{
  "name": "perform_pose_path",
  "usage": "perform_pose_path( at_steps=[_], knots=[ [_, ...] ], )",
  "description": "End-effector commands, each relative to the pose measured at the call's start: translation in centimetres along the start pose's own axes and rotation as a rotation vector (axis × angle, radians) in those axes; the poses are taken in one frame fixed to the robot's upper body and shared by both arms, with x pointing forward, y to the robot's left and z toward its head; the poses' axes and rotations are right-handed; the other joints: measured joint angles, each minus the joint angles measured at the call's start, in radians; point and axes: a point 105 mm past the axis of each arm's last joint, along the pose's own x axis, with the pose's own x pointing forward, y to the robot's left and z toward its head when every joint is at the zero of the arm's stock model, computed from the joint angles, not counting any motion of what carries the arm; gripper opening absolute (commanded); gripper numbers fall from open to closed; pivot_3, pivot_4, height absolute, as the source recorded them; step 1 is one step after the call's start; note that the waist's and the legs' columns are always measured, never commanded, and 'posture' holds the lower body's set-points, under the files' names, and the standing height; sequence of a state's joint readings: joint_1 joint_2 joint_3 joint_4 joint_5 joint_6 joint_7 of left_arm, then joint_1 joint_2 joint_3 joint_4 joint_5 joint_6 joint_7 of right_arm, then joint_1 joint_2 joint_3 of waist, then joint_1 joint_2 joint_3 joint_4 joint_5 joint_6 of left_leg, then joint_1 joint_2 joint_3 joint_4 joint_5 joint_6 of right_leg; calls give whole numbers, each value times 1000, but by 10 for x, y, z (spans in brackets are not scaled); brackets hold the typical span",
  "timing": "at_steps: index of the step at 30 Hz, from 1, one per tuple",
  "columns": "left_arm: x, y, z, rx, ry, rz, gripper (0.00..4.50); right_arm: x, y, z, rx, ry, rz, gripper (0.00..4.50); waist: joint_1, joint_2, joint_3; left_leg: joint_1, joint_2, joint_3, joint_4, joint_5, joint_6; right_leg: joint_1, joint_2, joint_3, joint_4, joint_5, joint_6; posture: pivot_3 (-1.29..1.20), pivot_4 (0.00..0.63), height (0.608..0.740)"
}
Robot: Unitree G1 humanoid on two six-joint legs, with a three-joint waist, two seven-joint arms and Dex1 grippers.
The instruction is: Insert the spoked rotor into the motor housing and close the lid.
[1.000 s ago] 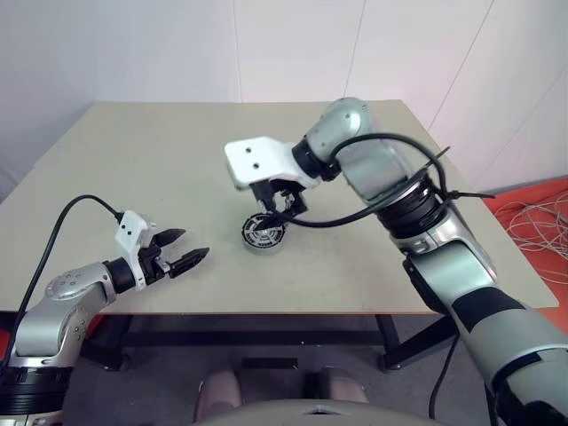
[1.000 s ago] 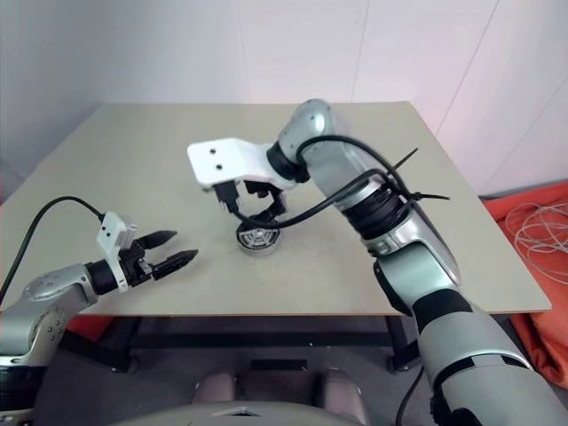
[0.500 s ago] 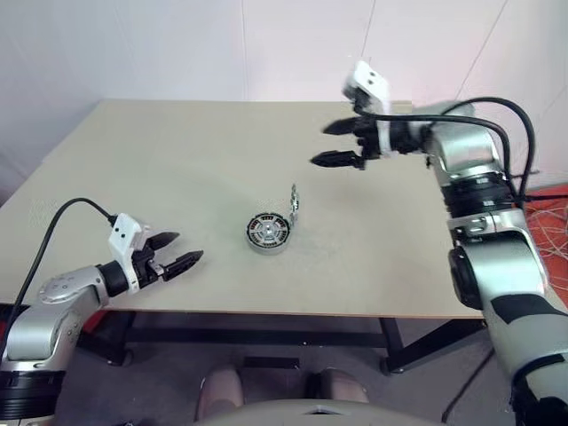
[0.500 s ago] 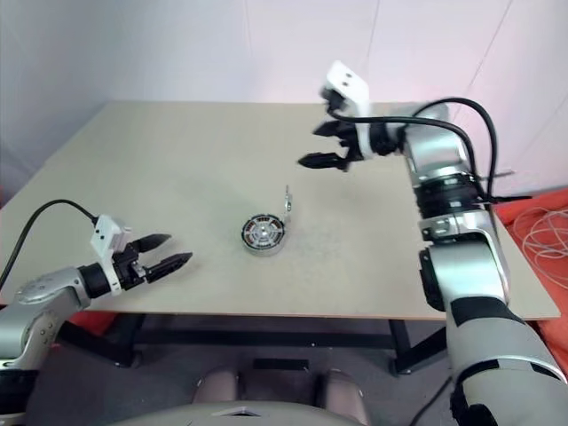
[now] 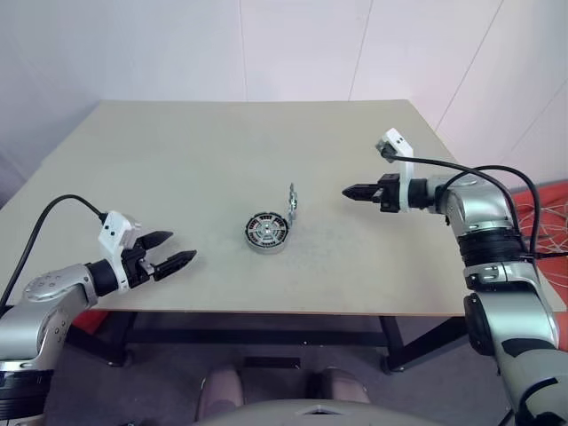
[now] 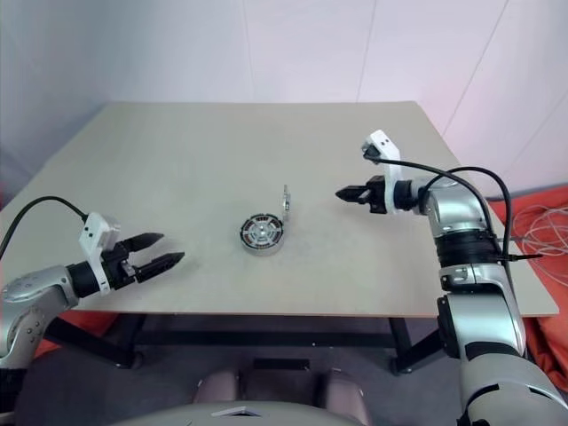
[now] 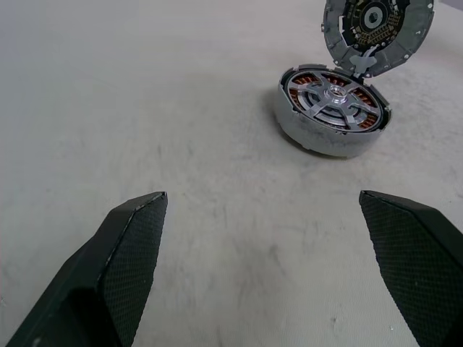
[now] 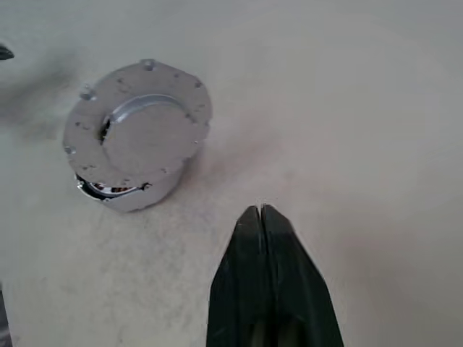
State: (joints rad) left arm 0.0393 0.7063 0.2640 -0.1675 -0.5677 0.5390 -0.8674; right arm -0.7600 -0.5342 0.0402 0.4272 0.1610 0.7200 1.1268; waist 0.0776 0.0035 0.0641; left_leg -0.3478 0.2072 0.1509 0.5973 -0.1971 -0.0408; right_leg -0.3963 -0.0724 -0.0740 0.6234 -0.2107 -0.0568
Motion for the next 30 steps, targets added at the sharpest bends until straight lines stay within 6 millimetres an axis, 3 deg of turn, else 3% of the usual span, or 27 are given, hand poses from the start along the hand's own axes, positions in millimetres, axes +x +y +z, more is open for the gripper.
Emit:
perform_pose_path(
  at_steps=[1, 4, 10, 19, 30],
  knots=[
    [1, -3, 11, 34, -25, -11, 4500, 20, 16, -8, -19, -2, 48, 21, 1, 0, 0, 0, 0, 0, 0, 0, 0, 0, 0, 0, 0, 0, 0, 0, 0, 740],
    [1, -3, 11, 33, -25, -6, 4500, 37, 31, -4, -28, -22, 90, 21, 1, 1, 0, -1, 0, 0, 0, 0, 0, -1, -1, 0, 0, 0, 0, 0, 0, 740],
    [0, -3, 12, 36, -33, 8, 4500, 60, 41, 13, -83, -64, 101, 21, 1, 1, 0, -1, 0, 0, 0, 0, 0, -1, -1, 0, 0, 0, 0, 0, 0, 740],
    [-2, -3, 13, 37, -38, 25, 4500, 73, 61, 39, -138, -122, 175, 21, -2, 1, 0, -1, 0, -1, 0, 0, 0, -1, 0, 0, 0, 1, -1, 0, 0, 740],
    [-1, -5, 12, 38, -42, 29, 4500, 87, 78, 36, -166, -99, 217, 21, -6, 0, 0, -1, 0, -1, 0, 0, 0, -1, 0, 0, 0, 1, -1, 0, 0, 740]
  ],
)
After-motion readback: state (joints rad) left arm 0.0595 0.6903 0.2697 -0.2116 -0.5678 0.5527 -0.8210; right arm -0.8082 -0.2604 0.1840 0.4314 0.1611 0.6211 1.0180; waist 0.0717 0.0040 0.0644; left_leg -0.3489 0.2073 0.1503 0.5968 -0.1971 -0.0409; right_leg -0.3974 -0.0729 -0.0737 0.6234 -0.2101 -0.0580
